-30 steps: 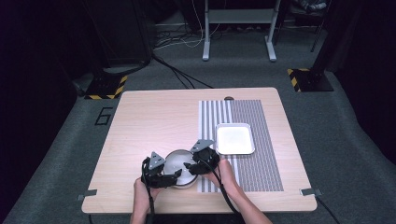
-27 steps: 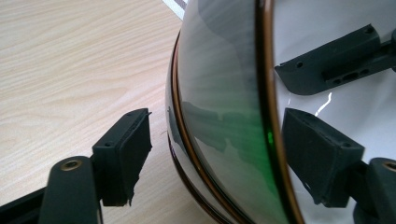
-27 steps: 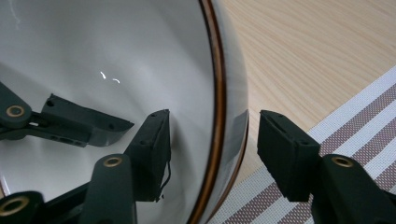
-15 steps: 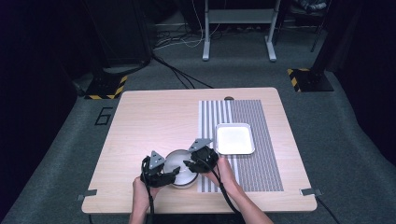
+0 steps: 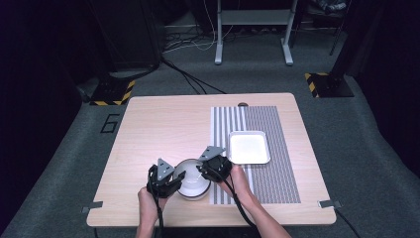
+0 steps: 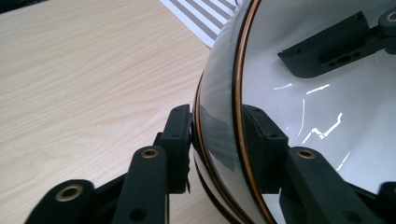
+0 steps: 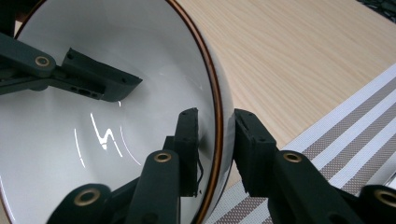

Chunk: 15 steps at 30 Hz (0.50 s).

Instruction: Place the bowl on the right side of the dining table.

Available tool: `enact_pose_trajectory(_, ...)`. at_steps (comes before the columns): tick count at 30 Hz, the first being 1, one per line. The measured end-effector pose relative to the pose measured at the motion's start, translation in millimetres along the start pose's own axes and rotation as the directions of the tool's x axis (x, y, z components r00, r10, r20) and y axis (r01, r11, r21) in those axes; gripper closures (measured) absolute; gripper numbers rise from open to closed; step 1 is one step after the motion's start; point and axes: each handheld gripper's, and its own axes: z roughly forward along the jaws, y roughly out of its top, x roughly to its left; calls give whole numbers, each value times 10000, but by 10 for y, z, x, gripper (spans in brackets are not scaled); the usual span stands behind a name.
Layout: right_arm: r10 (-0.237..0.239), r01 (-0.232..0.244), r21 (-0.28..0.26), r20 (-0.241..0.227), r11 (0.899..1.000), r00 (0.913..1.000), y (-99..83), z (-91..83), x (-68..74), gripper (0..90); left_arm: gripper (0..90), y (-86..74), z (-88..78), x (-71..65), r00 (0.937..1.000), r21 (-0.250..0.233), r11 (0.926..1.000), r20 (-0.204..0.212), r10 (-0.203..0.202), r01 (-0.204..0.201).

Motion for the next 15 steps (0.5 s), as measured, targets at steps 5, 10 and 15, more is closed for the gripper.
enact_pose_trajectory(5,-41,48,-243,284,9997,9996,26,-38,24,771,709,6,-28,-19,9996,-285,9995,-263,140,-148)
enact_pose_trajectory(10,-309,331,-403,546,9986,9980,34,-60,48,797,766,40,-65,-48,9968,-448,9978,-650,462,-492)
enact_pose_trajectory(15,-366,399,-498,658,9980,9972,27,-58,59,807,785,57,-64,-60,9954,-494,9970,-786,553,-593)
